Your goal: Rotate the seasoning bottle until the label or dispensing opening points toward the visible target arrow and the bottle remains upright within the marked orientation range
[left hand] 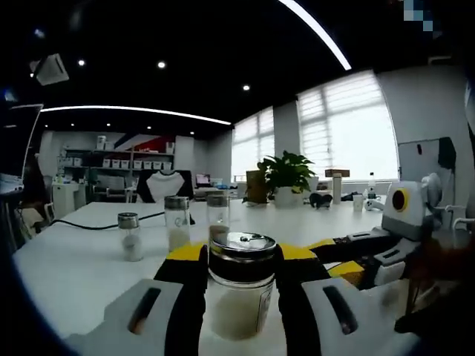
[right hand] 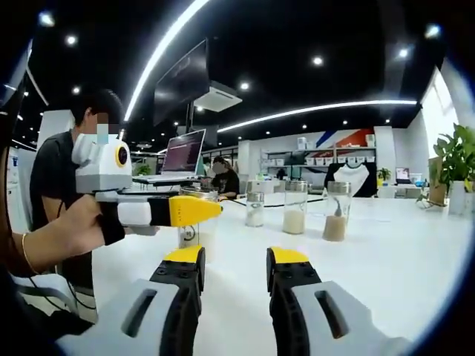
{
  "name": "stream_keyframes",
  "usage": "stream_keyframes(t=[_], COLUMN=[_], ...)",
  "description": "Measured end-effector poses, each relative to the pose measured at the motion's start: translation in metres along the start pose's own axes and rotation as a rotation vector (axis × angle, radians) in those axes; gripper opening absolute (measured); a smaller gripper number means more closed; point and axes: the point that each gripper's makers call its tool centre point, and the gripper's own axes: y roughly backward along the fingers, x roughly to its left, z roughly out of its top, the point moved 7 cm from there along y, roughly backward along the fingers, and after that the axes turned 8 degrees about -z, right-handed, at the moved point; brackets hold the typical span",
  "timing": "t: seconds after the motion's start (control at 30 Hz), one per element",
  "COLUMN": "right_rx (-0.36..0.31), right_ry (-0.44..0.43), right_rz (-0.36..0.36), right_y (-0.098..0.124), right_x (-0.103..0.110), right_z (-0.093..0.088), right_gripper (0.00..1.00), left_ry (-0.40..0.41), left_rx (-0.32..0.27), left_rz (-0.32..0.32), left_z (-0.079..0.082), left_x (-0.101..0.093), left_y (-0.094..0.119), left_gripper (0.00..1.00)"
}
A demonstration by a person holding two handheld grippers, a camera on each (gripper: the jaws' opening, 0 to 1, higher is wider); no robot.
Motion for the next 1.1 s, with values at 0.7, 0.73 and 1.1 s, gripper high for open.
stream_keyframes(t=[0.7, 0.73, 1.1], right_rx=[-0.004, -0.004, -0.001], right_ry=[0.033, 0.032, 0.035], right_rz=[-0.014, -0.014, -0.013], right_y=[0.000, 0.000, 0.001], right_x=[-0.001, -0.001, -0.001], right_z=[0.005, 0.005, 0.005], right_gripper=[0.27, 0.27, 0.27], left_ry=[0.021, 0.022, 0.034], left_rx=[0.032, 0.034, 0.049], left_rz=[-0.009, -0.009, -0.028], left_z=[-0.013, -0.013, -0.020], left_x=[0.005, 0.005, 0.005], left_y=[0.002, 0.002, 0.000], left_gripper=[0.37, 0.37, 0.38])
